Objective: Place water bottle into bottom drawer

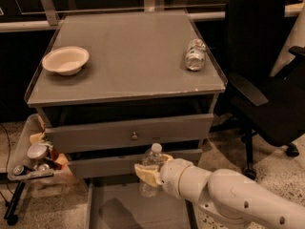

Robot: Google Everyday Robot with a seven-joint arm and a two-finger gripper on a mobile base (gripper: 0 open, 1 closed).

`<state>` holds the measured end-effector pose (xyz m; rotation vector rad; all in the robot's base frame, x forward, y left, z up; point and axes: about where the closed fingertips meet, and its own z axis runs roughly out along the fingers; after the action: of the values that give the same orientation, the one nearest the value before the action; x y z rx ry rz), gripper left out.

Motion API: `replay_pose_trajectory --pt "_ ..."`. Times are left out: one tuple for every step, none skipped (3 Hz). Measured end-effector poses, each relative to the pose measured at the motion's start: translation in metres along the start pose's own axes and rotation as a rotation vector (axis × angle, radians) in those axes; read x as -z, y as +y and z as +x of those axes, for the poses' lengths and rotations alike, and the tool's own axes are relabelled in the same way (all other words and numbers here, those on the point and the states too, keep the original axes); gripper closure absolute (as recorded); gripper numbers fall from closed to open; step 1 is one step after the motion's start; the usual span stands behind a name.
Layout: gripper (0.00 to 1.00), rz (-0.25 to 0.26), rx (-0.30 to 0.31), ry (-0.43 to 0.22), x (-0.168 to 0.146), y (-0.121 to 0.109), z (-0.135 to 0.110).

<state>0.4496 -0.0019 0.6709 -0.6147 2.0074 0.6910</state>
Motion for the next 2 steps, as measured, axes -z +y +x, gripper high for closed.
replay_pose_trajectory --pt "1.0 0.015 -0.03 0.021 -0.0158 -0.0201 0.0383" --pt "1.0 0.013 -0.038 0.011 -0.0194 -0.0205 0.0428"
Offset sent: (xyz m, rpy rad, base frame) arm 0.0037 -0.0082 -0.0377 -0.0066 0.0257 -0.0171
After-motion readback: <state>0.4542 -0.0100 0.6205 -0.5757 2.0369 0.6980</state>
